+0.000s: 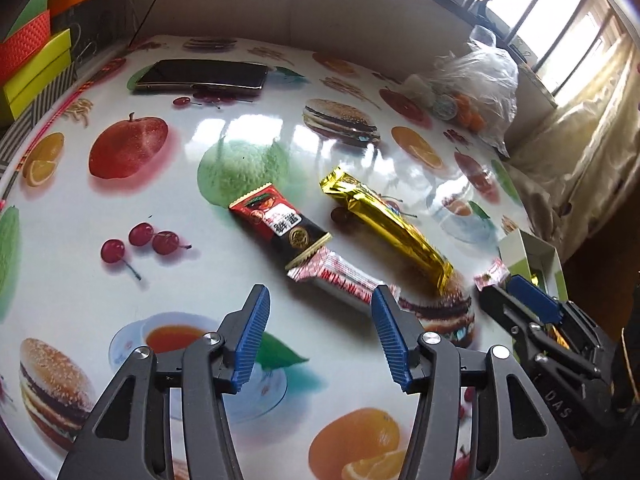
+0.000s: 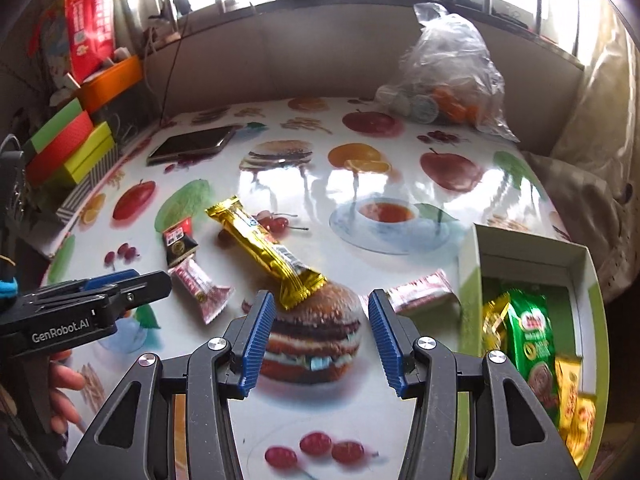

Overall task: Organize snacks
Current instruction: 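Grasp a gold bar with the right tool while the left tool grasps a pink-white candy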

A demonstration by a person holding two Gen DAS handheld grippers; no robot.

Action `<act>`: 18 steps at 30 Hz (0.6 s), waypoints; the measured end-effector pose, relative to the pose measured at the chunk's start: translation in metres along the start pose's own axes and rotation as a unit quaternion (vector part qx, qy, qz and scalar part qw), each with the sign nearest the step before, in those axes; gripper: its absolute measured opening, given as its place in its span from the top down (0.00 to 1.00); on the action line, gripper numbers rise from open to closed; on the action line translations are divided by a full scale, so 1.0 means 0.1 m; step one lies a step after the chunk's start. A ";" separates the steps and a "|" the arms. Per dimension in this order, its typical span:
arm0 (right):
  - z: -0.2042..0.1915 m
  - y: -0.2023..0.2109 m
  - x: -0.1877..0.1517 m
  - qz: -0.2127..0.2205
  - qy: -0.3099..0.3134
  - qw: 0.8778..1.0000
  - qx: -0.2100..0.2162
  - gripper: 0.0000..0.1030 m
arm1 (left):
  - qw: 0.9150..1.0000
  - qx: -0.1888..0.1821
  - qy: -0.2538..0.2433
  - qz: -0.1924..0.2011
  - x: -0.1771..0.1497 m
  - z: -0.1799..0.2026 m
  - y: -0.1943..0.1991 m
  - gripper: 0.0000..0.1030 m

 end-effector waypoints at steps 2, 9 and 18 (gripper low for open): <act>-0.01 -0.06 0.05 -0.003 0.007 1.000 0.000 0.53 | 1.000 0.001 0.006 -0.006 0.03 0.01 -0.05 0.47; 0.00 -0.17 0.17 -0.006 0.011 1.000 -0.001 0.53 | 1.000 0.000 0.022 -0.018 0.07 0.09 -0.22 0.47; 0.05 -0.27 0.25 -0.012 0.000 1.000 -0.008 0.53 | 0.999 0.019 0.014 -0.023 0.08 0.06 -0.31 0.47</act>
Point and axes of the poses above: each gripper's, at about its wrist camera, not at the fingertips, and y roughly against the way its jaws point, z to its right, x to its top, the point moved 8 cm from there along -y, roughly the way its jaws point, and after that the axes turned 1 degree about x, right-handed, at the moved point
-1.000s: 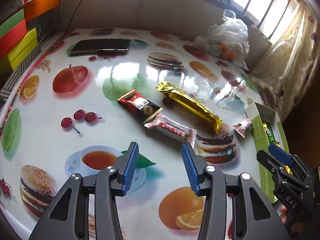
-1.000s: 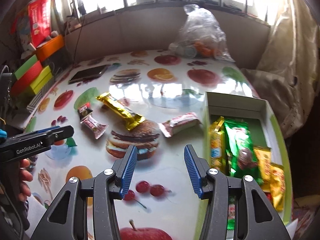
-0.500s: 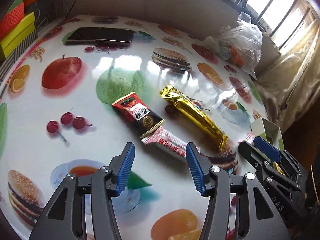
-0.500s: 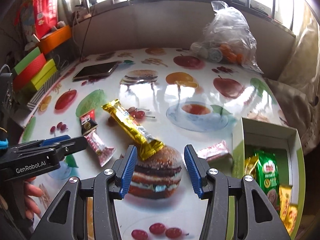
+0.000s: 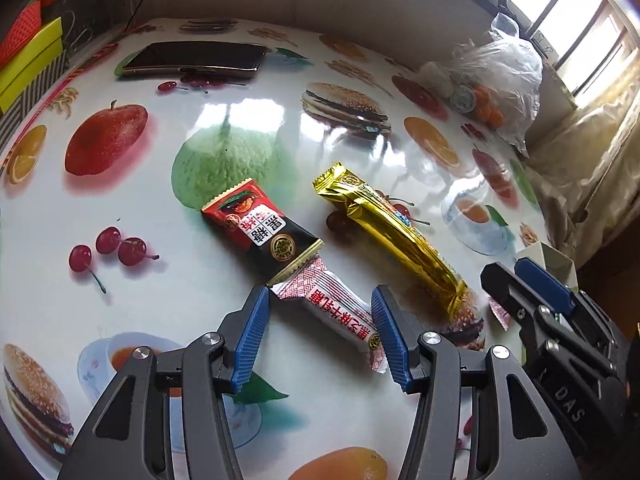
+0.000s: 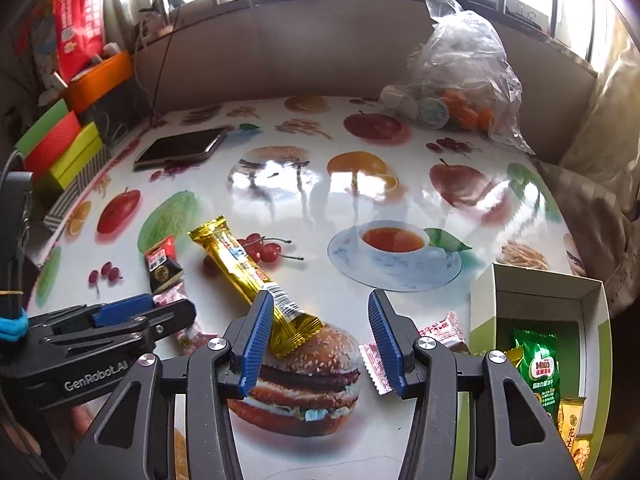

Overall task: Organize snacks
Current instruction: 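Grasp a gold bar with the right tool while the left tool grasps a pink-white candy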

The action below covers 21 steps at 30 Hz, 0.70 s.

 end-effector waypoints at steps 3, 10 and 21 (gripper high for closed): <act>0.02 -0.05 0.01 -0.005 -0.006 1.000 0.002 0.53 | 1.000 0.003 0.000 0.002 -0.01 -0.03 0.01 0.47; -0.22 -0.15 0.04 -0.007 0.025 0.999 0.032 0.53 | 1.000 0.009 -0.005 0.006 -0.05 -0.11 0.06 0.48; -0.39 -0.41 0.06 -0.027 0.050 0.998 0.038 0.53 | 1.000 0.013 -0.002 0.009 -0.12 -0.36 0.17 0.48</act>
Point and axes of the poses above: each gripper's, at about its wrist camera, not at the fingertips, and y roughly against the way its jaws point, z to its right, x to its top, the point moved 8 cm from there along -y, roughly the way its jaws point, and after that the axes turned 1 degree about x, right-handed, at the moved point
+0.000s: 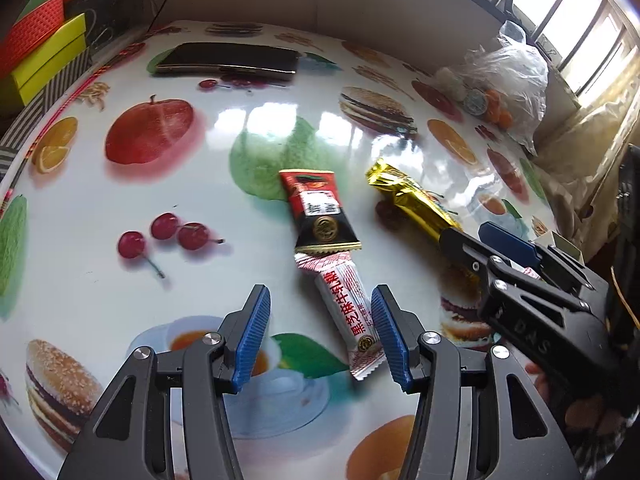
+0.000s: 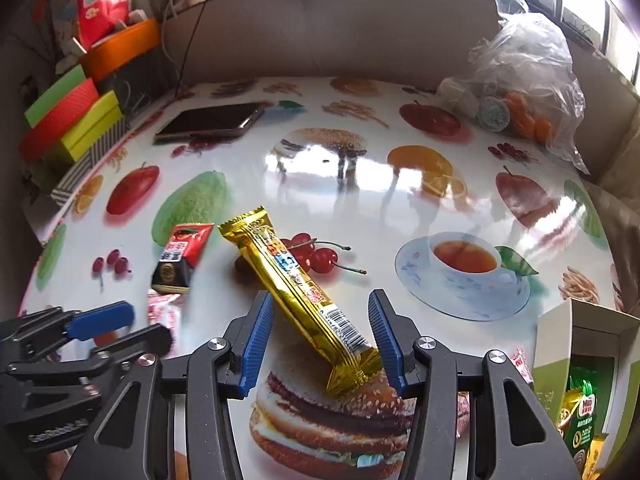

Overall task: Organize snacks
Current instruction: 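Grasp a gold bar with the right tool while the left tool grasps a pink-white candy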

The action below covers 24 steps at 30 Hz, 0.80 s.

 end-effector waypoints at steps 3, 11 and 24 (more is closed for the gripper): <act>-0.01 -0.08 0.00 -0.008 0.010 1.000 -0.003 0.53 | 1.000 0.000 -0.001 0.002 -0.01 -0.05 0.02 0.48; -0.06 -0.20 0.02 -0.016 0.022 1.000 -0.003 0.52 | 1.000 -0.001 -0.005 0.004 -0.02 -0.10 0.04 0.48; -0.08 -0.23 0.05 -0.013 0.020 1.000 -0.021 0.61 | 1.000 -0.001 -0.007 0.008 -0.02 -0.10 0.04 0.48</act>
Point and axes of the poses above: each gripper's, at about its wrist camera, not at the fingertips, and y roughly against the way its jaws point, z to its right, x to its top, the point moved 8 cm from there along -y, roughly the way its jaws point, and after that the axes turned 1 degree about x, right-handed, at the moved point
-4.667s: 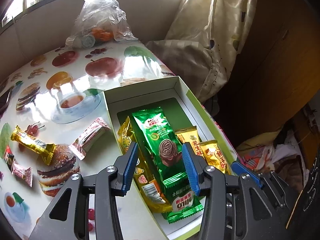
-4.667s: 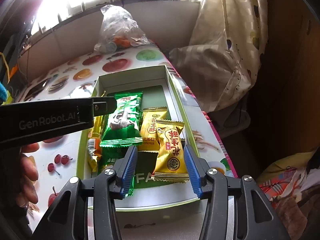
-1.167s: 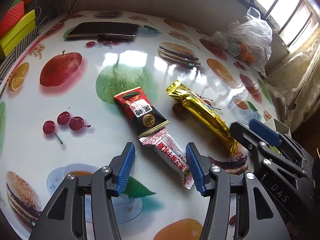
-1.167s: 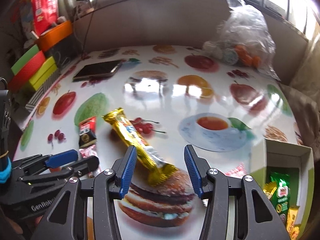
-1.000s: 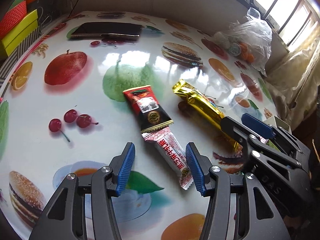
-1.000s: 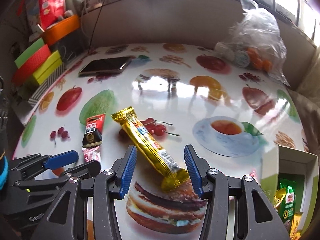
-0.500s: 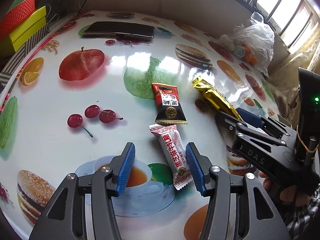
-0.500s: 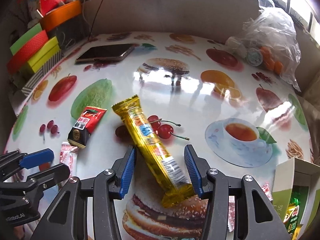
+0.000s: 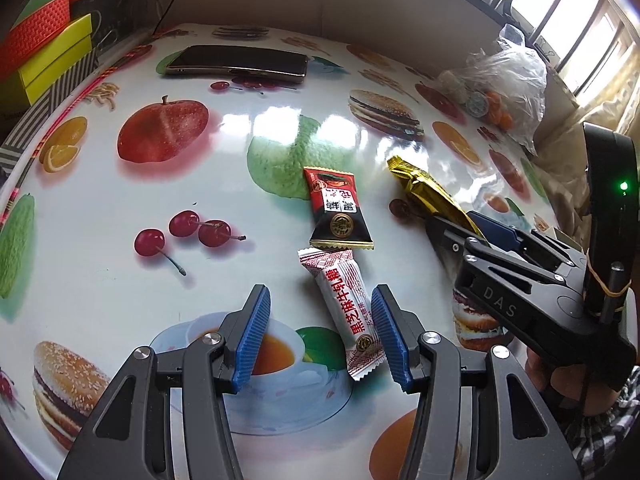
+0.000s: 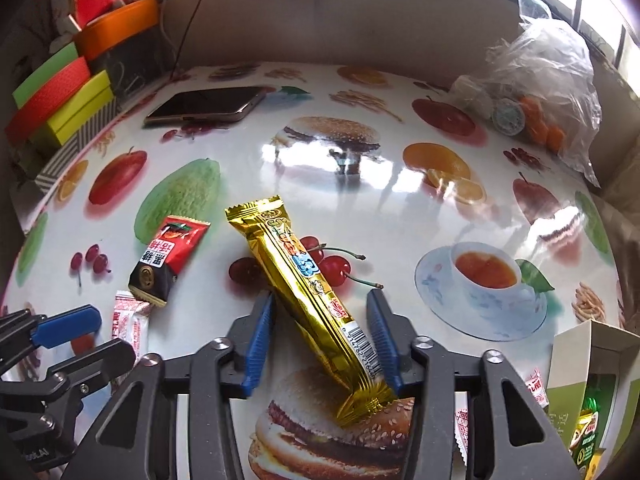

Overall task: Organize snacks
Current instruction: 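Grasp a gold bar with the right tool while the left tool grasps a pink-white candy, then lift the gold bar and pink-white candy and carry them toward the green box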

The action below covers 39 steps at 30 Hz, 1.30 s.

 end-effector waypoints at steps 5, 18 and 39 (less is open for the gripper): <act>0.02 0.03 -0.03 0.003 -0.008 1.000 -0.001 0.73 | 1.000 -0.007 0.001 0.002 -0.01 0.02 0.02 0.55; -0.04 0.13 -0.16 0.005 -0.024 1.000 0.010 0.79 | 1.000 -0.012 -0.015 0.010 -0.04 0.13 0.08 0.81; -0.07 0.39 -0.40 0.016 -0.057 0.998 0.026 0.79 | 0.998 0.012 -0.054 0.025 -0.10 0.16 0.16 0.72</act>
Point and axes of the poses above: each gripper's, at about its wrist camera, not at the fingertips, and y roughly against the way its jaws point, z to its right, x to its top, the point moved 8 cm from there along -y, roughly the way its jaws point, and after that the axes turned 1 degree about x, right-handed, at the moved point
